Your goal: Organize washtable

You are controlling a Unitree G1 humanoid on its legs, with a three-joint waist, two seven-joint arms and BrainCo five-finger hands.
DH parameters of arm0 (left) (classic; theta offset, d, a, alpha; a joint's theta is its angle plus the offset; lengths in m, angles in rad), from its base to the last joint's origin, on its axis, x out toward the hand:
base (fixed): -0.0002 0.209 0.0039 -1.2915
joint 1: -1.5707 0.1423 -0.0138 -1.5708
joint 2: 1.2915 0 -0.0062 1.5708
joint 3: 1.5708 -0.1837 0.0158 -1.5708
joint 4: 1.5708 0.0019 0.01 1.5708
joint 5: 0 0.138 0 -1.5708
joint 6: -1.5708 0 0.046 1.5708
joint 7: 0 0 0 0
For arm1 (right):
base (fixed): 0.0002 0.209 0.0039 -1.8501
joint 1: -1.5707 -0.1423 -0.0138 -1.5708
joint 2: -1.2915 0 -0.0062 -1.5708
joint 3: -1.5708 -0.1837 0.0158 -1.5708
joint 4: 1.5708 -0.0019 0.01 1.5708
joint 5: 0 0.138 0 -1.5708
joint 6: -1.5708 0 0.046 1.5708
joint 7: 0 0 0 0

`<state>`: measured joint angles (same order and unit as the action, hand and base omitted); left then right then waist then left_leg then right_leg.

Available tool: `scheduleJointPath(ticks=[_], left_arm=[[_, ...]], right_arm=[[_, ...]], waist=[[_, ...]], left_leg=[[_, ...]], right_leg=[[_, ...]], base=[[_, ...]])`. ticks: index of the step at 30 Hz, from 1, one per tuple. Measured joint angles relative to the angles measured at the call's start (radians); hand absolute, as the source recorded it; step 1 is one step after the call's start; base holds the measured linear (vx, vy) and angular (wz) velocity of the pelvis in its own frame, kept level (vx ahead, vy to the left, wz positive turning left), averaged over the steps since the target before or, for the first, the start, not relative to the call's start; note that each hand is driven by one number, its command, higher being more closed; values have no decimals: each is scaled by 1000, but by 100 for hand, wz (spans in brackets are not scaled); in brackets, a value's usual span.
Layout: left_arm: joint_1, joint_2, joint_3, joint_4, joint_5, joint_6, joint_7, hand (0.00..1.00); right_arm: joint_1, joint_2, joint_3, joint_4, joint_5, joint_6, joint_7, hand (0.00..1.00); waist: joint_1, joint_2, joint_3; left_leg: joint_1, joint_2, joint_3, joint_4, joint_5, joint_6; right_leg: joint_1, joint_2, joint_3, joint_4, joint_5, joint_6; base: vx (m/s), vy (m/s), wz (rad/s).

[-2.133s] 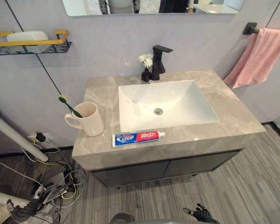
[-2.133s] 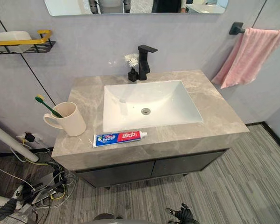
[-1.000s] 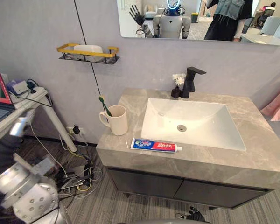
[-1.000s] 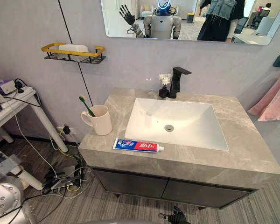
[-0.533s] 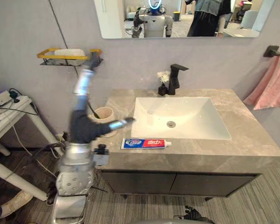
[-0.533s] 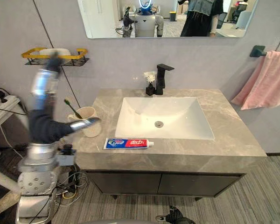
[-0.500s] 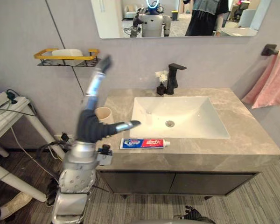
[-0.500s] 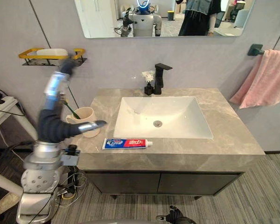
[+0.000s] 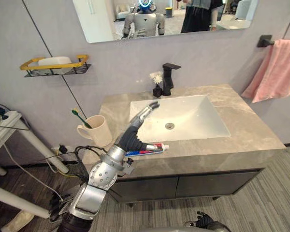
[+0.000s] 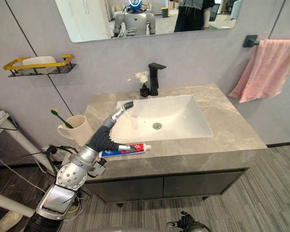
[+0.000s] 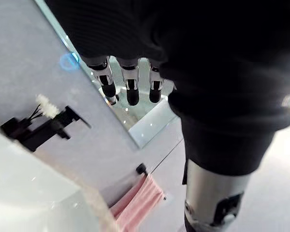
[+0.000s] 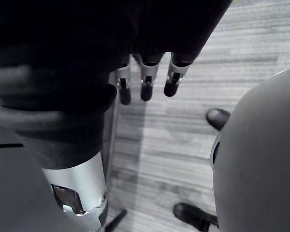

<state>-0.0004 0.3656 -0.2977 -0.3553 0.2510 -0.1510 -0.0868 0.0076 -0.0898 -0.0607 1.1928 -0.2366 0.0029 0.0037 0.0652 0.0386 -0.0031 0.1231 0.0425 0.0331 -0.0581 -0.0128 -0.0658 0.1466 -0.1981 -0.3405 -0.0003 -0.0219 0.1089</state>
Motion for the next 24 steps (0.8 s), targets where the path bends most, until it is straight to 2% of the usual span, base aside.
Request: scheduleJointPath(ticks=[8,13,19,23,24], left_arm=[[1,22,-16,54,47,11,-1,0],[0,30,-18,100,158,10,8,0],[0,54,-18,102,192,11,11,0],[3,52,-20,102,192,12,11,0],[10,49,-20,102,192,13,11,0]], right_arm=[[-1,-1,2,-9,27,-5,0,0],[-12,-1,2,-10,35,-4,0,0],[-22,-1,33,-11,27,-3,-3,0],[-21,-2,41,-13,17,-3,-3,0],[-21,-3,42,-22,17,-3,-3,0]], waist=[[0,-14,10],[-12,-19,15],[-25,-49,33],[-23,-46,36],[-25,-38,41]], left_leg=[[1,12,-7,-36,23,-4],[-24,12,-42,-35,23,-4],[-20,9,-45,-34,23,-4],[-20,11,-27,-34,22,-4],[-19,12,-24,-34,21,-4]], right_leg=[[-15,18,-2,-19,-5,7],[-9,23,-41,-34,-2,13],[2,21,-40,-36,-5,5],[-10,21,-21,-32,-7,0],[-14,21,-15,-27,-8,-2]], base=[[-4,-19,2],[73,-16,19],[30,-4,3],[-39,-2,-11],[-64,-6,-12]])
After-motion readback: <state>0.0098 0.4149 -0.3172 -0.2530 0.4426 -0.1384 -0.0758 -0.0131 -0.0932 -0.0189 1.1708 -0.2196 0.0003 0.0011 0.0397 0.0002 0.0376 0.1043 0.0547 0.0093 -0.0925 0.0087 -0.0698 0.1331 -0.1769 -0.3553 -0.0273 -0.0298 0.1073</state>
